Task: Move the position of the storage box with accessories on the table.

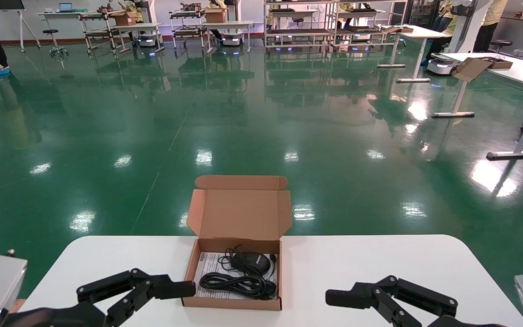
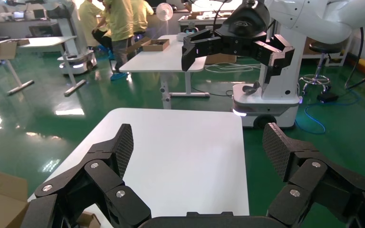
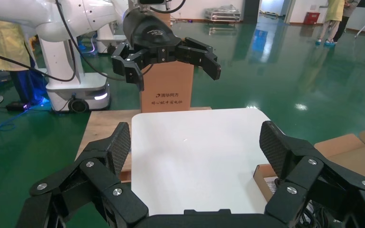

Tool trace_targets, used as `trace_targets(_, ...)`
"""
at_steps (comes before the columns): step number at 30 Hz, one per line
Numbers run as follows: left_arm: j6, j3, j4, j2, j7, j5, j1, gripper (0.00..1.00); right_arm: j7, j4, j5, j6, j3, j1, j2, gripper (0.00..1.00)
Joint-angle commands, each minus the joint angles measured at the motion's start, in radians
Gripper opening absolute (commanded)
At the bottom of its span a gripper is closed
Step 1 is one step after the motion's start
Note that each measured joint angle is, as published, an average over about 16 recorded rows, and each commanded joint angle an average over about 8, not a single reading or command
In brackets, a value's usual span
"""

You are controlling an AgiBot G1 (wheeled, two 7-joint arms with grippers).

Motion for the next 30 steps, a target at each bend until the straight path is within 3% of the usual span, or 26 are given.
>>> trace_targets(1,0.000,0.000,0.000,0.000,0.000,0.000,0.000,1.00,0.000,-0.002,0.003,0.005,0.001,-0.004,-0.004,1.00)
trace_targets(6,0.000,0.000,0.000,0.000,0.000,0.000,0.000,1.00,-0.008,-0.005,-0.009,-0.023,-0.001,0.027,0.010,1.00)
trace_targets(13,0.000,0.000,0.000,0.000,0.000,0.000,0.000,1.00,-0.059,-0.090,-0.052,-0.085,-0.044,0.161,0.048,1.00)
trace_targets(19,0.000,0.000,0.000,0.000,0.000,0.000,0.000,1.00,0.027,-0.189,-0.098,-0.085,-0.164,0.276,0.053,1.00)
trace_targets(24,0.000,0.000,0.000,0.000,0.000,0.000,0.000,1.00,0.126,-0.296,-0.181,-0.068,-0.258,0.415,-0.010,1.00)
trace_targets(30,0.000,0.000,0.000,0.000,0.000,0.000,0.000,1.00,0.193,-0.506,-0.357,-0.035,-0.361,0.596,-0.155,1.00)
